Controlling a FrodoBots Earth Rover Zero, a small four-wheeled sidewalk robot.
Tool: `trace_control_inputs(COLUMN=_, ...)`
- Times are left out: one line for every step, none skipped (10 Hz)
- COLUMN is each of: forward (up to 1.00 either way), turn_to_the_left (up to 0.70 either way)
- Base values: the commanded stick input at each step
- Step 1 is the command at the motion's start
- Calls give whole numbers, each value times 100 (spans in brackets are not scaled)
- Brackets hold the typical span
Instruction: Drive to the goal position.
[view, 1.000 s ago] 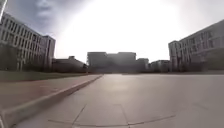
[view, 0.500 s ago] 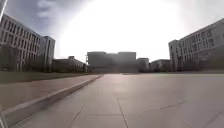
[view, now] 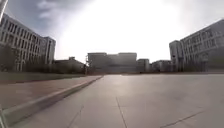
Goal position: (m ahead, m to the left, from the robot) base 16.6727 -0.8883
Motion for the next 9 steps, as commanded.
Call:
trace_control_inputs(forward=100, turn_to_the_left=0)
trace_control_inputs(forward=100, turn_to_the_left=0)
trace_control_inputs(forward=100, turn_to_the_left=0)
trace_control_inputs(forward=100, turn_to_the_left=0)
trace_control_inputs(forward=100, turn_to_the_left=0)
trace_control_inputs(forward=100, turn_to_the_left=0)
trace_control_inputs(forward=100, turn_to_the_left=0)
trace_control_inputs(forward=100, turn_to_the_left=0)
trace_control_inputs(forward=100, turn_to_the_left=0)
